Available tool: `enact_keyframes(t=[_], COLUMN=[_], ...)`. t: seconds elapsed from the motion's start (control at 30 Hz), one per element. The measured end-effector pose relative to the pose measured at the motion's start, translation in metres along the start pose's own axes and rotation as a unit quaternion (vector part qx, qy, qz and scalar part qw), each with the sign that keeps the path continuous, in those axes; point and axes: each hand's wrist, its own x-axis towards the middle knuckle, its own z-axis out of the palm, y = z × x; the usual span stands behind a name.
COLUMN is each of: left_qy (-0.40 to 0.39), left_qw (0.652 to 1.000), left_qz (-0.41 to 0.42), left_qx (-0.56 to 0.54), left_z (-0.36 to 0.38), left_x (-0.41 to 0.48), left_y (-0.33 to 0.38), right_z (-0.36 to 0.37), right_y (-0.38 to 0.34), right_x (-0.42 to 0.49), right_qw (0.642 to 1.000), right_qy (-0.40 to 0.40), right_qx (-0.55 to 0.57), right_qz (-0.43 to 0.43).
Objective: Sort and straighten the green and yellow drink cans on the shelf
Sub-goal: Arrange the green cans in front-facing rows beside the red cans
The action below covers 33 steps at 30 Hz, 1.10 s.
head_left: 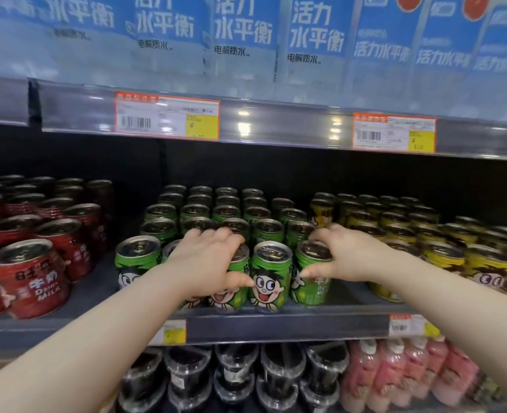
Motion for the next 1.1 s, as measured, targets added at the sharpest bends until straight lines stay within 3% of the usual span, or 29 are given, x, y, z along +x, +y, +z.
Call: enact_keyframes(t=[0.23, 0.77, 0.93, 1.0, 1.1], left_qy=[-0.006, -0.055, 0.063, 0.062, -0.005], left_qw=[1.0, 0.997, 0.984, 0.977, 0.973], left_qz=[-0.009, -0.051, -0.146, -0.195, -0.229], left_qx=[-0.004, -0.029, -0.084, -0.055, 0.009], left_z=[-0.002, -0.013, -0.025, -0.027, -0.022], left_x=[-0.001, -0.003, -0.023, -0.037, -0.06], left_y=[0.001, 0.006, -0.011, -0.029, -0.051], right_z=[-0.014, -0.016, -0.012, -0.007, -0.008], right_y=[0.008, -0.002, -0.034, -0.041, -0.041], right_x=[0.001, 0.012, 0.017, 0.02, 0.026], right_qw=[0.987, 0.987, 0.983, 0.982, 0.979], right_qy=[-0.106, -0.044, 0.006, -0.014, -0.047], right_qx=[0.072, -0.068, 0.0, 0.007, 0.026], right_qz=[-0.102, -0.142, -0.183, -0.189, -0.196])
